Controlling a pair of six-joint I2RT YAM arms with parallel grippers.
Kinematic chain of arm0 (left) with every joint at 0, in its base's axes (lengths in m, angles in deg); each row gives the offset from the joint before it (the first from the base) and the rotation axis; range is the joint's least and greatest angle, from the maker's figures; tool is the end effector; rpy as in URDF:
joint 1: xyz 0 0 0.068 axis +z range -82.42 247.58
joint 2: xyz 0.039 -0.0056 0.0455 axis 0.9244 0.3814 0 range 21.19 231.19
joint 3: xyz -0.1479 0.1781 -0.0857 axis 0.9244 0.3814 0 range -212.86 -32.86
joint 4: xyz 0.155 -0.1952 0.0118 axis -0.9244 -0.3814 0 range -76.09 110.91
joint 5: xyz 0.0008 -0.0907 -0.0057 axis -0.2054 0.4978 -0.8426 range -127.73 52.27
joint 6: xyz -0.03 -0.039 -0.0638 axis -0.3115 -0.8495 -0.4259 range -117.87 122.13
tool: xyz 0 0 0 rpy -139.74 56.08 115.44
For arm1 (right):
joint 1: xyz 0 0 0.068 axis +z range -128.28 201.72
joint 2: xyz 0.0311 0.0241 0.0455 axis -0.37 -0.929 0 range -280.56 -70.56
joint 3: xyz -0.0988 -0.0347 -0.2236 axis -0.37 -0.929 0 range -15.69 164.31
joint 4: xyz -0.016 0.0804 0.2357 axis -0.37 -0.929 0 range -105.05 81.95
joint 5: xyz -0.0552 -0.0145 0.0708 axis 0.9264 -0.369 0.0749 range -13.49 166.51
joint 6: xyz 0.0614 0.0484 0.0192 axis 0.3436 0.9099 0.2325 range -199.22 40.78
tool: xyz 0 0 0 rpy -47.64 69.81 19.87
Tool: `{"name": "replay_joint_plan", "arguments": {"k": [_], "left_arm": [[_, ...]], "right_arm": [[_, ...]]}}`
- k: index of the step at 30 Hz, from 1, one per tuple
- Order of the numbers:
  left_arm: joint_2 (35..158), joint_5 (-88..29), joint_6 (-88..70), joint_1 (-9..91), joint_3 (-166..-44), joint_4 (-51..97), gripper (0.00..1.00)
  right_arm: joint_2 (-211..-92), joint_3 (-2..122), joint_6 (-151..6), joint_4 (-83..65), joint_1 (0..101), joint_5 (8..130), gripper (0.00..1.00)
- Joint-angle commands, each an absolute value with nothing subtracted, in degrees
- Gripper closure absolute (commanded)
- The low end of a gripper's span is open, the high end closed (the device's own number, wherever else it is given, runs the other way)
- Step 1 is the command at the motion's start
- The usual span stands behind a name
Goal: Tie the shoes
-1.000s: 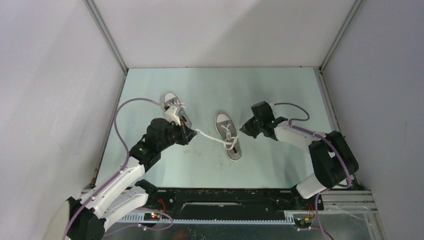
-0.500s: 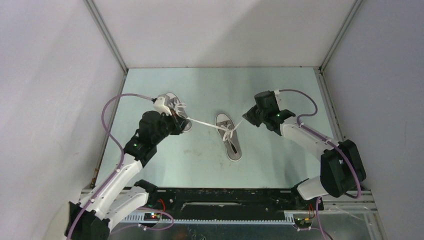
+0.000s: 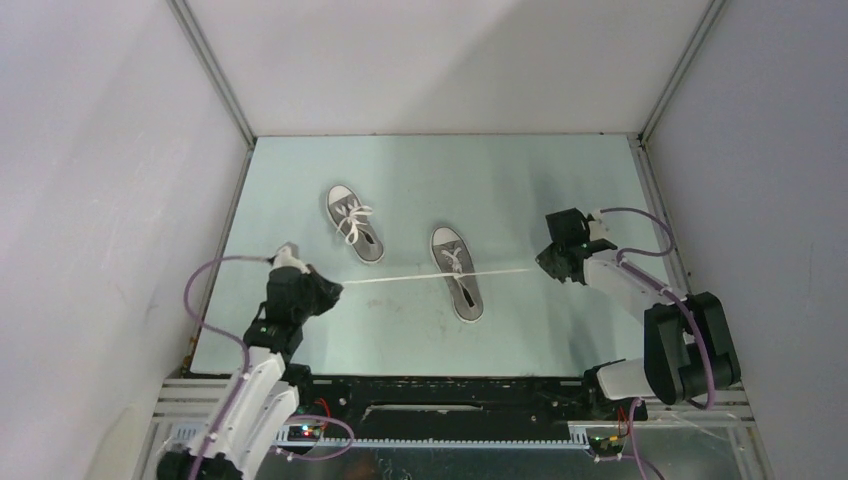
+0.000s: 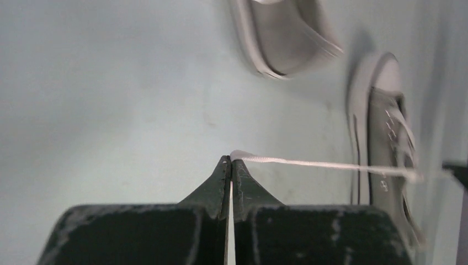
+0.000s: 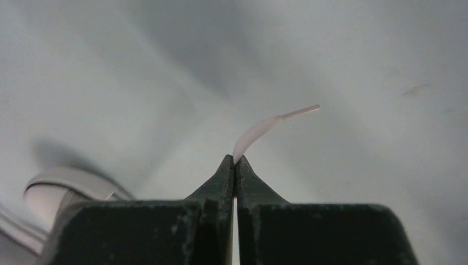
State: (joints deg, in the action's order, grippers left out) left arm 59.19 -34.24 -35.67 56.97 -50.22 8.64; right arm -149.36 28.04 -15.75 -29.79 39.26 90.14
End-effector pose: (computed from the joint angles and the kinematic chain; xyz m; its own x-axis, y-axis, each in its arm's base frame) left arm 0.1881 -0.0394 0.1558 -0.5654 -0.5165 -0.6431 -0.1423 0.8291 -0.5407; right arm 0.2682 0.0676 0.1431 -0.5086 0.7511 -0.4209 0.6379 0.6571 0.4016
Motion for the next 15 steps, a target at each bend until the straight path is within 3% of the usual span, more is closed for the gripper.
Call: {"name": "replay_joint_plan", "arguments": {"k": [1,7,10,11,14,15], "left_arm": [[52.74,-34.24,-39.45,66.99,-47.05,7.49,1.00],[58.45,-28.86,-34.75,67.34,-48.26,12.00,1.00],[62.54,-32.81,-31.22,61.47,-52.08,8.23,1.00],[63.00,-36.31,-30.64,56.36,-53.51,6.23,0.94],[63.61,-47.09,-29.65,44.41,-57.24,1.62,0.56],[64.17,-50.69,-29.28,40.99,-58.80,0.00,0.44]], "right_arm": [[-149.65,27.21,-22.57,-27.05,36.39,95.50,1.00],[-149.86,27.20,-31.03,-23.27,35.99,97.47,1.00],[-148.19,28.36,-43.66,-17.95,37.47,93.87,0.98],[-147.66,28.99,-46.48,-17.85,37.84,92.19,0.90],[-146.01,29.40,-50.70,-17.94,38.33,84.37,0.61],[-145.80,29.46,-52.00,-18.22,38.65,81.95,0.59]]}}
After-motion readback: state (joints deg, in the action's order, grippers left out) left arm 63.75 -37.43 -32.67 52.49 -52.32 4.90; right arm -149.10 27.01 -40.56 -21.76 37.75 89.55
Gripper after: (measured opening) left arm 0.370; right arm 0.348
